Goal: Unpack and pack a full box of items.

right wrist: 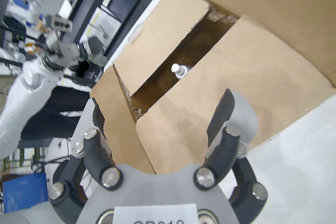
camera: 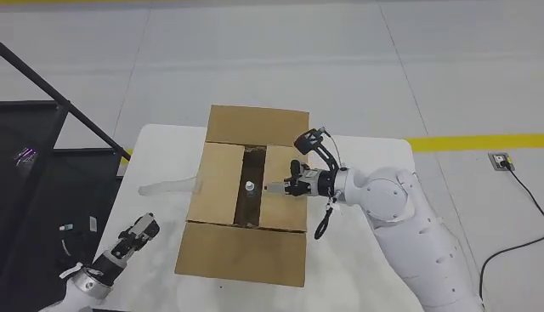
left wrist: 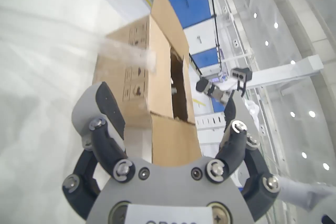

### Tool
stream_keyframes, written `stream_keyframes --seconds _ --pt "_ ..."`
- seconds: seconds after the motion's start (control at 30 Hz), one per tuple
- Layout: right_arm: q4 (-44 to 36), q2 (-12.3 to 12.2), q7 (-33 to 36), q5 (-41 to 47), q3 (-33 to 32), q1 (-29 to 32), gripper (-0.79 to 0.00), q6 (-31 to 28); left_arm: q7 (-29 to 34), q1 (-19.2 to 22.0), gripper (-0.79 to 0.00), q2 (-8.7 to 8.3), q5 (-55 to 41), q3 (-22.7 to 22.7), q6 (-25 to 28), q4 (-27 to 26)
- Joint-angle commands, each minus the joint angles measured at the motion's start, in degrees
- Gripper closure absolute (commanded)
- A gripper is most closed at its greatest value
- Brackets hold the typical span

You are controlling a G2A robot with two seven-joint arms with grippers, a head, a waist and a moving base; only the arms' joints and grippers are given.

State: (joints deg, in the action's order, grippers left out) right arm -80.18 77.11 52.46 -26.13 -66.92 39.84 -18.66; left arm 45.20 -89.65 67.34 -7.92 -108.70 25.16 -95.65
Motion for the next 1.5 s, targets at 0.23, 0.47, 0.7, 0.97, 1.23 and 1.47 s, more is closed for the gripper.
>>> stream_keyframes --seconds 0.23,0.47,0.7,0.97,1.23,1.47 --pt "11.0 0.9 -19.4 1.3 -1.2 -5.0 -0.785 1.5 13.0 -1.2 -0.785 -1.11 2.8 4.0 3.2 -0.1" --pt "25.0 2.6 -26.4 4.8 1.0 -11.8 -0.785 2.2 17.5 -0.9 -0.785 -1.57 -1.2 7.3 5.1 -0.4" --pt "41.5 4.9 -26.8 7.9 4.5 -19.4 -0.785 0.7 16.5 -0.4 -0.785 -1.91 -6.7 7.9 5.1 -1.7" --pt "54.9 7.3 -21.5 14.6 6.2 -25.2 -0.785 -6.5 13.3 0.8 -0.785 -2.15 -10.3 8.7 2.9 -2.3" --pt "61.3 8.7 -13.7 24.6 4.5 -26.8 -0.785 -17.6 7.7 1.8 -0.785 -2.17 -12.9 9.9 -2.5 -3.1" --pt "63.8 8.4 -7.5 31.9 1.9 -27.1 -0.785 -24.8 1.6 3.6 -0.785 -2.02 -14.3 11.5 -7.6 -3.6"
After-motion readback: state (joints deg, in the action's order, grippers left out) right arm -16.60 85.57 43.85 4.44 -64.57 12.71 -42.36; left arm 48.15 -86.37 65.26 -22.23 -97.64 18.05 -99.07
